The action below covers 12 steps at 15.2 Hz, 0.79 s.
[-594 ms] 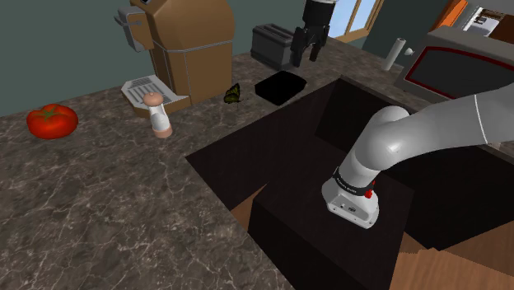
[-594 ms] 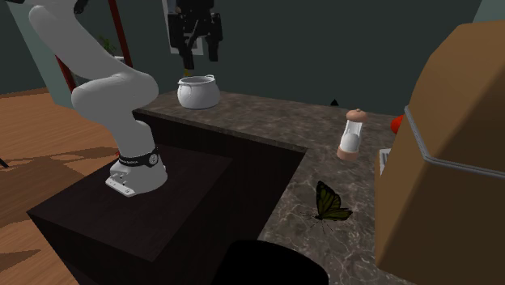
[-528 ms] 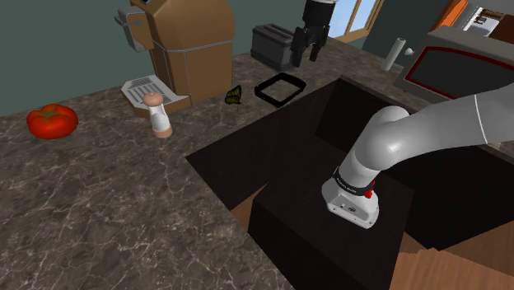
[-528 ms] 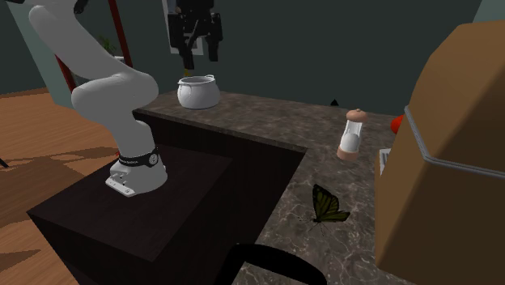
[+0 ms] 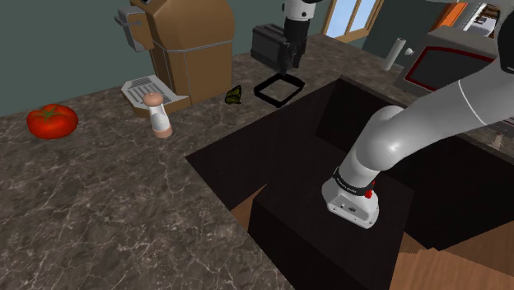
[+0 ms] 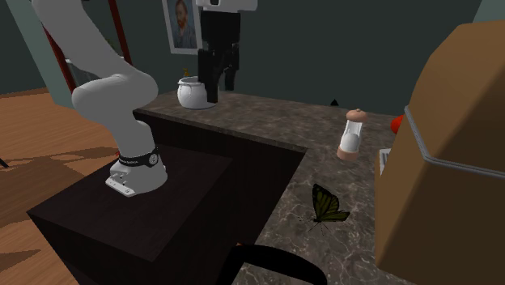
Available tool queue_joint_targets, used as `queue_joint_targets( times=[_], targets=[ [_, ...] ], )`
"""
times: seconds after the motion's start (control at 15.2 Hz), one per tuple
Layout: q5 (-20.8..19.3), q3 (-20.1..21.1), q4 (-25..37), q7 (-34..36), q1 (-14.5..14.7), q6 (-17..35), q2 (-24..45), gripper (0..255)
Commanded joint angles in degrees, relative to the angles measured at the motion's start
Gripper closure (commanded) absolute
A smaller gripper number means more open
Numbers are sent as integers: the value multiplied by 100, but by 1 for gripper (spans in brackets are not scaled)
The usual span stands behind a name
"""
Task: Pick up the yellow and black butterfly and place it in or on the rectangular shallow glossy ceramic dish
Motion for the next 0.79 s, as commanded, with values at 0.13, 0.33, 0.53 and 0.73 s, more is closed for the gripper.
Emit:
queue_joint_targets(
  times=[0.13, 0.33, 0.53, 0.73],
  targets=[
    [-127, -146, 234, -538, 91, 509, 867, 0],
    [-193, -230, 464, -926, 140, 846, 1522, 0],
    [-235, -286, 753, -1300, 177, 1143, 2193, 0],
    [-261, -309, 1101, -1655, 198, 1396, 2871, 0]
  ],
)
